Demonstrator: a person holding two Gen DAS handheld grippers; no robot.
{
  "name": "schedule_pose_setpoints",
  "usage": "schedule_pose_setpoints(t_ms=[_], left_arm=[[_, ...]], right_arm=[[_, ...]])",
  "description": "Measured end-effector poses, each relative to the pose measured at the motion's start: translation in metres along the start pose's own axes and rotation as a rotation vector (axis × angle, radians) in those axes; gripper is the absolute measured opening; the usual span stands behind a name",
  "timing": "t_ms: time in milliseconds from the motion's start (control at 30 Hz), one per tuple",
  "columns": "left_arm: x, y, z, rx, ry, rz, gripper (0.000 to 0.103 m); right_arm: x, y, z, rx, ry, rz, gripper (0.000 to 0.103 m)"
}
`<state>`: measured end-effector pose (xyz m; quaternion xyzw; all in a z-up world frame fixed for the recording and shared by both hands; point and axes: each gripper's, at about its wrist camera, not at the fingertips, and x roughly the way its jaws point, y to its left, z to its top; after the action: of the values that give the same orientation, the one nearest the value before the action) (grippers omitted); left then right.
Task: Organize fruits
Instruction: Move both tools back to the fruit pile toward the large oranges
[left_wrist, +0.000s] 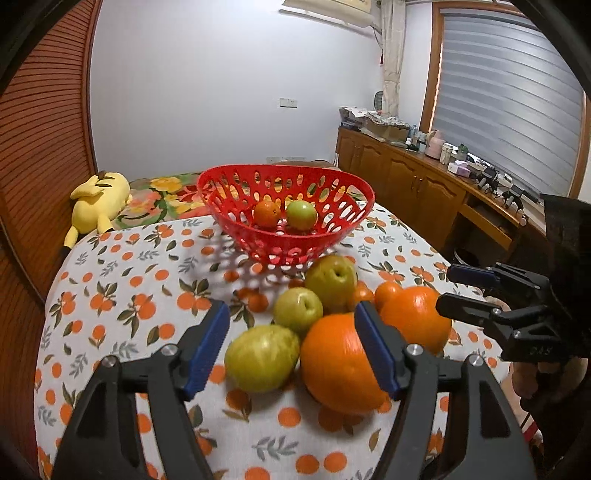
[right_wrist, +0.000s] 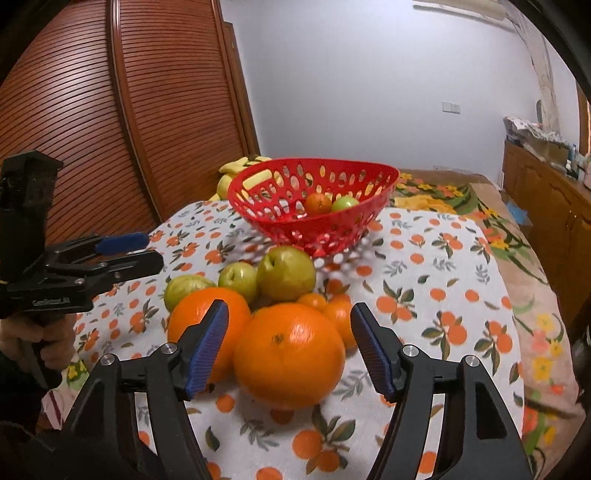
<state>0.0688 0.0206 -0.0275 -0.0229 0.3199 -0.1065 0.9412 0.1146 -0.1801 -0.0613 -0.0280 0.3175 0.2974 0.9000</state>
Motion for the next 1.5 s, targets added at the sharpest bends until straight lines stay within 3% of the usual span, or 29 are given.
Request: schedule_pose_setpoints(t_ms=[533,1100,1500], left_arm=[[0.003,-0.008,-0.023,-0.018,0.03,-0.021,0.07],[0.014,-0.014,-0.033,-0.027,0.055,-0.041,0.07],[0.023,-0.025,-0.034,-0.024,0.073,-0.058,0.07]], right_arm=[[0.018,0.003,-0.015,0.018,0.044,-0.012,0.082],[0.041,0.001,-0.025,0.026,0.099,-0.022,0.085],[0.032,-0.007,-0.029,0.038,0.091,0.007,0.083]])
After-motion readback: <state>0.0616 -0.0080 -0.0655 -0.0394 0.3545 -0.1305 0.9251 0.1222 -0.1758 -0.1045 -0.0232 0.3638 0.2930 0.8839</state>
